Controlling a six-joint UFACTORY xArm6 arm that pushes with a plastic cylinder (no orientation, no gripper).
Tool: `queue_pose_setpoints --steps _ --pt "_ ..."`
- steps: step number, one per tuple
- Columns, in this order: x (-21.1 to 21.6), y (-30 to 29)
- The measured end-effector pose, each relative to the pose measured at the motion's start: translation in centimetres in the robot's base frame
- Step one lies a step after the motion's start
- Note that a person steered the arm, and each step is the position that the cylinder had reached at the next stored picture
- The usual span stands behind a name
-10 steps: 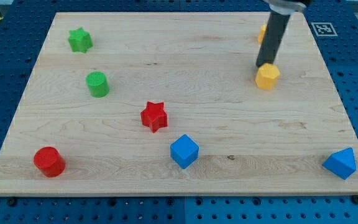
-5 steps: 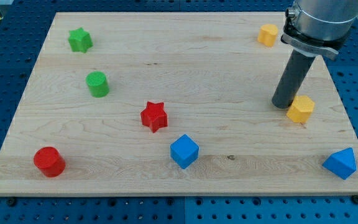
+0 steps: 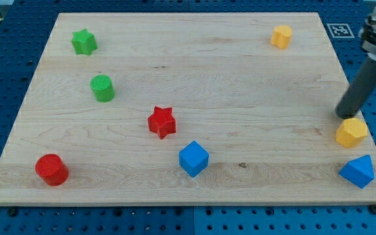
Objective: Push the yellow hexagon into the blue triangle
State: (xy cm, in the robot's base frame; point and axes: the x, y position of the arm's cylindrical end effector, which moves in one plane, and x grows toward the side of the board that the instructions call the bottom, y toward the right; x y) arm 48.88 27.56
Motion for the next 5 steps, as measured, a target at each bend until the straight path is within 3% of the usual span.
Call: queue_pose_setpoints --steps 3,5 --pt "3.8 0.8" --pt "1.3 -2.6"
